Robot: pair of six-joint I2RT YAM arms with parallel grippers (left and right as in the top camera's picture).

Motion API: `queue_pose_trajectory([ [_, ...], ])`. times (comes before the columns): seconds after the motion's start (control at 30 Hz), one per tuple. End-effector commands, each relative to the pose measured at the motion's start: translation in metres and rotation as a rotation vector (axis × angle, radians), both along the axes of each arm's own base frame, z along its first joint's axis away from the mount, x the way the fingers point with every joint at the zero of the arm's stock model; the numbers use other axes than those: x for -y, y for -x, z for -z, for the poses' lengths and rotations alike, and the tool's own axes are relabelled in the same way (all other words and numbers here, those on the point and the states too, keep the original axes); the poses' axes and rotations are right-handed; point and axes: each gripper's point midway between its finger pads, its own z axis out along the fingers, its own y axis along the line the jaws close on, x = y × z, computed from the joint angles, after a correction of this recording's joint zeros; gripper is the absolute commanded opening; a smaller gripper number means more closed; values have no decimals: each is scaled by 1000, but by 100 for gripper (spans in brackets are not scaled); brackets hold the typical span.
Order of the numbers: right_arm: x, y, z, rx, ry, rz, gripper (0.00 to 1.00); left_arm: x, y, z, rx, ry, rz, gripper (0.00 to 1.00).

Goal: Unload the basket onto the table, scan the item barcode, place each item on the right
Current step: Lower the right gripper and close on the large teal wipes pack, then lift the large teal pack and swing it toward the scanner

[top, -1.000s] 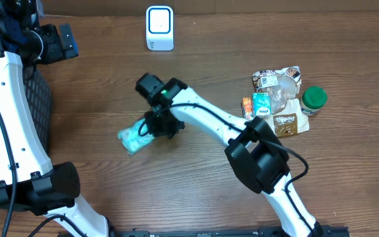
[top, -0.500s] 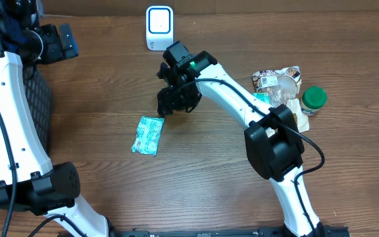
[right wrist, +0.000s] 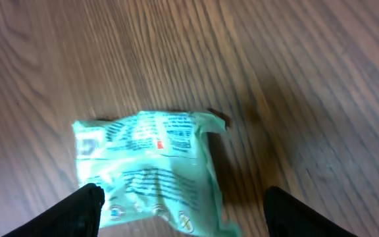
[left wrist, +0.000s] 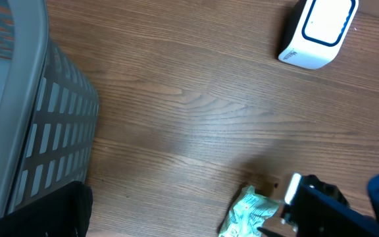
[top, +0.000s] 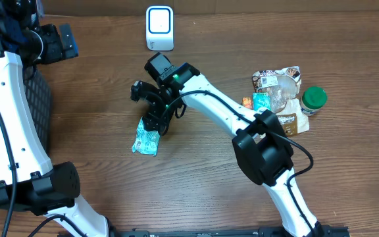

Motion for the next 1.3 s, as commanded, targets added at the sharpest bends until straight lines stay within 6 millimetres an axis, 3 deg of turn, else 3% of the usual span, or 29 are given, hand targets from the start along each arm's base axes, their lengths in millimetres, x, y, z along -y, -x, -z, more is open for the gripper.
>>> queue_pose_trajectory([
  [0.0,4,-4,18,-8,13,-17,72,3,1,-8,24,-3,20,100],
  [0.2,-2,-11,28,6,-4,-4,67,3,2,-8,24,-3,20,99],
  [0.33,-7,-5,34,-46,-31,3,61,3,1,-8,24,-3,20,100],
  [0.63,-4,-3,37,-164,8,190,7,3,1,-8,24,-3,20,100],
  [0.77,3,-2,32,-219,30,278,4,3,1,-8,24,-3,20,100],
  [0.97,22,-21,-6,-253,17,419,4,3,2,-8,24,-3,20,100],
  [1.13,48,-54,-67,-277,-122,554,4,3,1,-8,24,-3,20,100],
  [1.27,85,-80,-122,-230,-217,671,4,3,2,-8,24,-3,20,100],
])
